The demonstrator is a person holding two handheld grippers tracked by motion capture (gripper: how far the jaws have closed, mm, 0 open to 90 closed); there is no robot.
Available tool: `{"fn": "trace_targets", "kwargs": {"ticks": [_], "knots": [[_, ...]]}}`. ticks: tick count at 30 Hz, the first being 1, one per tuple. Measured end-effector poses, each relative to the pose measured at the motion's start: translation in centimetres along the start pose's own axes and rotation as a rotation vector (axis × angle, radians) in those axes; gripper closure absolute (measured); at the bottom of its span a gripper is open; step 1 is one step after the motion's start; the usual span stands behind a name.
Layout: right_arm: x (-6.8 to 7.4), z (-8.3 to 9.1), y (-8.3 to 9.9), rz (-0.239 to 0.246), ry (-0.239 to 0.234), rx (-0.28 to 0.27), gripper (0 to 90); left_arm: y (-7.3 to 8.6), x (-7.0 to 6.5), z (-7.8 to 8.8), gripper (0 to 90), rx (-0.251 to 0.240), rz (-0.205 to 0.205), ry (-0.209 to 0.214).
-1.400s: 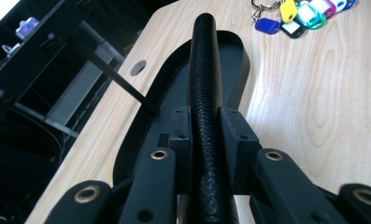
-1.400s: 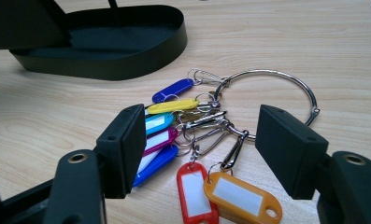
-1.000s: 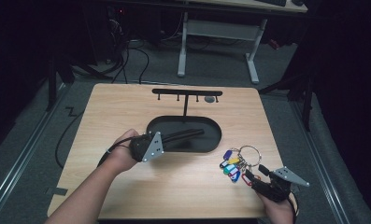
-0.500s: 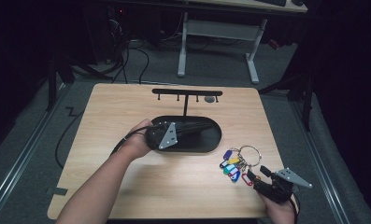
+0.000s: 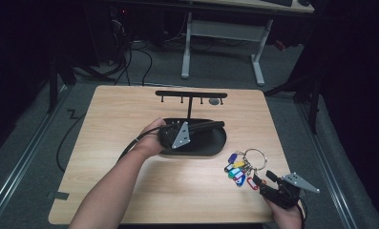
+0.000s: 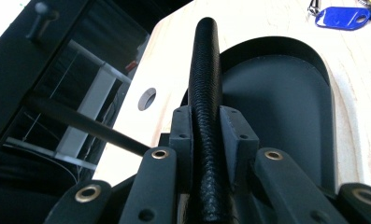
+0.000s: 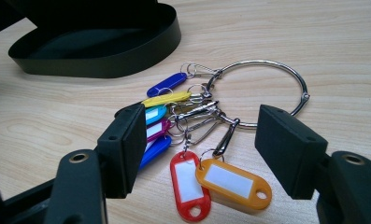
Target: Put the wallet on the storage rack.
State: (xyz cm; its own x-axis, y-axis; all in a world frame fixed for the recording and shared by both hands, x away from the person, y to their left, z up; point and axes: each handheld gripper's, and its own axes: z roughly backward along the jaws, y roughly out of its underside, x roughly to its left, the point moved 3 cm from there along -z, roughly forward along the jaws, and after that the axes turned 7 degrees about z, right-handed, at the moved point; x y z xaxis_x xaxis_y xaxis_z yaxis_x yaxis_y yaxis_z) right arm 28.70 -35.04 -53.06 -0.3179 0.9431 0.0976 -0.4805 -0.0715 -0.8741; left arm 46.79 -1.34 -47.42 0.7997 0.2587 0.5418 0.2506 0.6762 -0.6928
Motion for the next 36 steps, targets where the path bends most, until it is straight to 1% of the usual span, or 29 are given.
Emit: {"fn": "trace_targets", "kwargs": {"ticks": [2, 5, 9, 10, 11, 12, 14, 15, 17, 19, 21, 27, 31, 36], "knots": [[0.0, 0.0, 0.0, -0.001, 0.0, 0.002, 34.7, 0.1, 0.0, -0.2, 76.7, -0.006, -0.003, 0.006], [0.0, -0.1, 0.0, 0.001, -0.002, 0.002, 34.7, 0.4, 0.2, -0.2, 76.5, -0.003, 0.009, 0.015], [0.0, 0.0, 0.0, 0.009, -0.002, 0.002, 34.7, 1.4, 0.2, -0.1, 76.2, 0.031, 0.032, 0.036], [0.1, 0.0, 0.0, 0.008, -0.003, 0.001, 34.7, 2.0, 0.1, -0.1, 76.0, 0.058, 0.036, 0.044], [0.1, 0.0, 0.0, 0.008, -0.003, 0.001, 34.7, 2.0, 0.1, -0.1, 76.0, 0.058, 0.036, 0.044], [0.1, 0.0, 0.0, 0.008, -0.003, 0.002, 34.7, 2.5, 0.0, -0.2, 75.9, 0.076, 0.03, 0.047], [0.1, 0.0, 0.0, 0.011, -0.004, 0.003, 34.6, 3.0, -0.2, -0.1, 75.8, 0.085, 0.035, 0.05], [0.1, 0.0, 0.0, 0.011, -0.004, 0.003, 34.6, 3.2, -0.1, -0.1, 75.8, 0.08, 0.04, 0.05], [0.2, -0.1, 0.0, 0.01, -0.005, 0.008, 34.7, 3.3, -0.1, 0.0, 75.8, 0.081, 0.047, 0.055], [0.2, -0.2, 0.0, 0.008, -0.005, 0.01, 34.7, 3.3, -0.1, 0.0, 75.8, 0.081, 0.044, 0.059], [0.2, -0.3, 0.0, 0.011, -0.006, 0.011, 34.7, 3.3, -0.1, 0.0, 75.7, 0.084, 0.05, 0.072], [0.3, -0.3, 0.1, 0.015, -0.009, 0.015, 34.7, 3.4, -0.7, 0.0, 75.1, 0.087, 0.04, 0.091], [0.4, -0.3, 0.1, 0.014, -0.012, 0.018, 34.7, 3.6, -1.2, 0.0, 74.4, 0.095, 0.017, 0.102], [0.4, -0.4, 0.1, 0.014, -0.011, 0.021, 34.6, 4.0, -1.5, 0.0, 72.9, 0.1, 0.031, 0.114]]}}
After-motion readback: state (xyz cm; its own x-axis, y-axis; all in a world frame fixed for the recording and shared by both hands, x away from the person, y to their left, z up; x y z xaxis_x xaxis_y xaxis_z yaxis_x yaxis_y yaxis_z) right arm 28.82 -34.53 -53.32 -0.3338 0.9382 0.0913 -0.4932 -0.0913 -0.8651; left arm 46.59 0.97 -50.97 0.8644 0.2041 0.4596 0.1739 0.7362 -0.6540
